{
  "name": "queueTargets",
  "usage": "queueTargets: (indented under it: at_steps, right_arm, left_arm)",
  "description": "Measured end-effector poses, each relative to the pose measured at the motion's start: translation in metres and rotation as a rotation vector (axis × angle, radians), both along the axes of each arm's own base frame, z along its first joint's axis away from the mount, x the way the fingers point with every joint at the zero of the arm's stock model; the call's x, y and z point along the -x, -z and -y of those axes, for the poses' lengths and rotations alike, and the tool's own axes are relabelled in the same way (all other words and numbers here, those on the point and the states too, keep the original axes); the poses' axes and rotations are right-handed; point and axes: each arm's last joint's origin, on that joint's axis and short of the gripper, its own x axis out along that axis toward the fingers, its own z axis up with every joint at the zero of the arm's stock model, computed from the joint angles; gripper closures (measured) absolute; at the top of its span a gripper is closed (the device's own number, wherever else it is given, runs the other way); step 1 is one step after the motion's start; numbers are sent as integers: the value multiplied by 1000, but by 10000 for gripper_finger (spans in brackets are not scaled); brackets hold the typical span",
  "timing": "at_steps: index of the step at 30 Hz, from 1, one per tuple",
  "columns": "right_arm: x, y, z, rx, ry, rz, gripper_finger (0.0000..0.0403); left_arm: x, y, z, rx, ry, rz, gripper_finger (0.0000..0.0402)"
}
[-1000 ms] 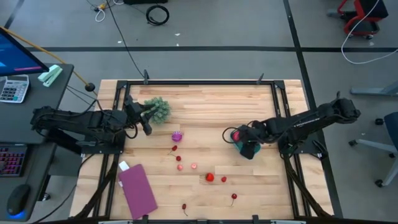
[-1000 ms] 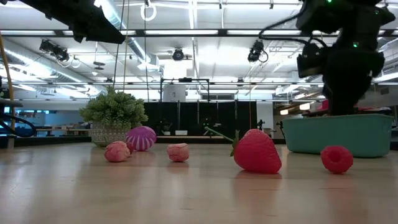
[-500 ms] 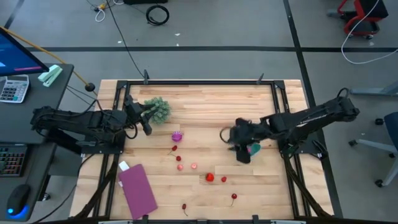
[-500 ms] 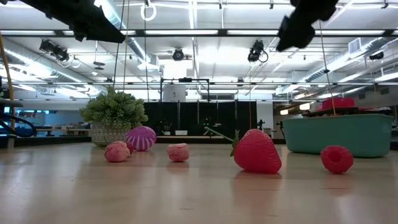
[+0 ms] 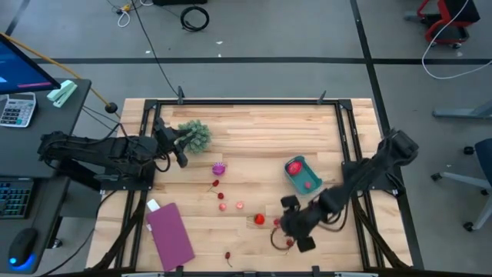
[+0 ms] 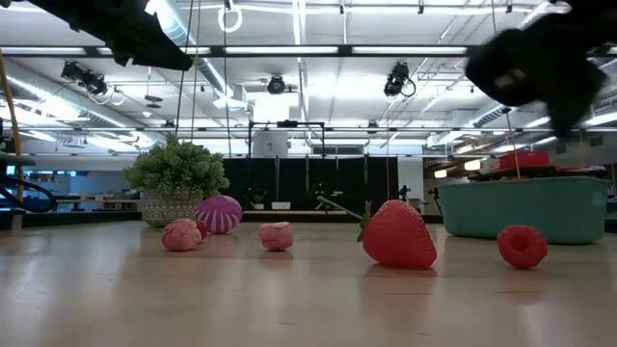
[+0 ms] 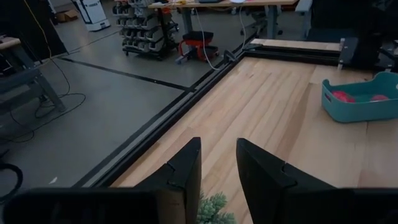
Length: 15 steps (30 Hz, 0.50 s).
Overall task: Pick and placing Produce into tupperware
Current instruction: Put the cherry in the basket
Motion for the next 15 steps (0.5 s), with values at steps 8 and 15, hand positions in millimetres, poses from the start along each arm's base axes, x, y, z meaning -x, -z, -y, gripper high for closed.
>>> queueTargets:
  at_steps: [8, 15]
  right_arm:
    - [-1, 14, -24, -112, 94, 11, 219]
    - [3, 35, -39, -71, 46, -12, 219]
  left_arm:
    - [1, 1, 0, 18, -7, -1, 294]
    - [1, 3, 0, 18, -7, -18, 294]
